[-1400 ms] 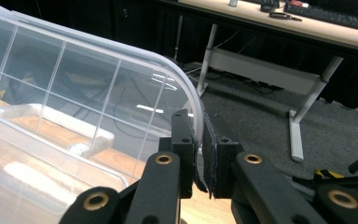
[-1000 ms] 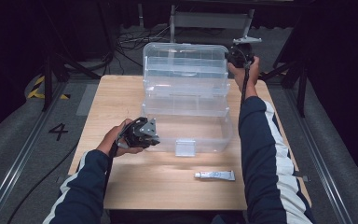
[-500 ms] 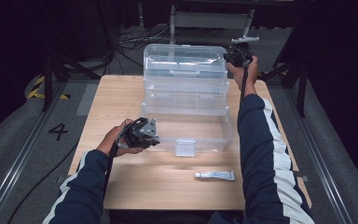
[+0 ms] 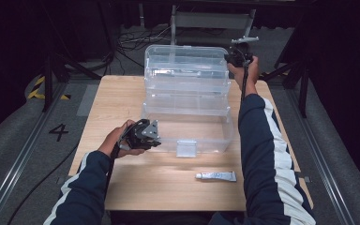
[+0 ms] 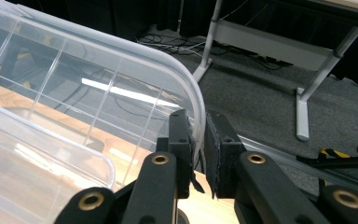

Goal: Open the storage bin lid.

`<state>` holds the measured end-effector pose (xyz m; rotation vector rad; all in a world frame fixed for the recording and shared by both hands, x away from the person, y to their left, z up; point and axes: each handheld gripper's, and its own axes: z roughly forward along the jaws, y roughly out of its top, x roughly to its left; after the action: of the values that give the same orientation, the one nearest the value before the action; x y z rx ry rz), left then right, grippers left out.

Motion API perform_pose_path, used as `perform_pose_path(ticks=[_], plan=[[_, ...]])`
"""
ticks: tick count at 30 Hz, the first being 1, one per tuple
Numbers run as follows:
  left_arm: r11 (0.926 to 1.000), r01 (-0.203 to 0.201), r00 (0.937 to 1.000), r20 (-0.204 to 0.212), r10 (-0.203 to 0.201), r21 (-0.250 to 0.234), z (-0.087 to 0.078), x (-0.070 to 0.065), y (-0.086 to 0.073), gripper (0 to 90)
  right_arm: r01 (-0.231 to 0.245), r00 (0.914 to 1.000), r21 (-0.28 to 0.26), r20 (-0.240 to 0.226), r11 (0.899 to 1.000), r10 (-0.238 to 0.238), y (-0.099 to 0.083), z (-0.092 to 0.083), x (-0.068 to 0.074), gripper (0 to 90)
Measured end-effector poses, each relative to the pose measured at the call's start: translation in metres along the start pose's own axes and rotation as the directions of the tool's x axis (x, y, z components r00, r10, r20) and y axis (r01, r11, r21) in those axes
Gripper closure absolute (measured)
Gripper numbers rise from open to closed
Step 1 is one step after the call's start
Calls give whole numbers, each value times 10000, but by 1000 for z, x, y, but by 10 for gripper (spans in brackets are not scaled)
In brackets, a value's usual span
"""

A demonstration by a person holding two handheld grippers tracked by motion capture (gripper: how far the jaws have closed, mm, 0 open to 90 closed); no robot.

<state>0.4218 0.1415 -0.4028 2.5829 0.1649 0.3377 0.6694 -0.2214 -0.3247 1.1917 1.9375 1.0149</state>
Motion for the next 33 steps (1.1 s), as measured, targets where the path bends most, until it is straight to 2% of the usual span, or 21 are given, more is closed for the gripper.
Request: perform_pose_path(ticks=[10,13,14,15,17,23,33], plan=[[10000,14,10000,82,-13,-56,2,1,-1,783,-79,9999,73,-138,9999,80,-3,5,-3,809],[10000,-2,9999,107,2,-6,2,1,0,782,-260,9987,69,-437,9996,263,-5,4,-8,837],[10000,15,9999,122,-15,-19,3,1,-1,783,-279,9984,26,-488,9996,280,-4,3,-8,840],[10000,18,9999,-143,-17,33,4,0,-1,785,-130,9993,102,-348,9999,134,-3,2,-7,854],[10000,-70,9999,92,69,68,4,2,0,786,94,9994,224,-322,9997,-87,-1,1,-7,866],[10000,2,9998,189,-1,-31,4,3,-1,794,119,9995,108,-305,9999,-115,1,-5,-7,871],[9999,107,9999,77,-106,-119,4,2,-2,779,159,9988,-67,-456,9999,-162,-5,-22,-8,826]])
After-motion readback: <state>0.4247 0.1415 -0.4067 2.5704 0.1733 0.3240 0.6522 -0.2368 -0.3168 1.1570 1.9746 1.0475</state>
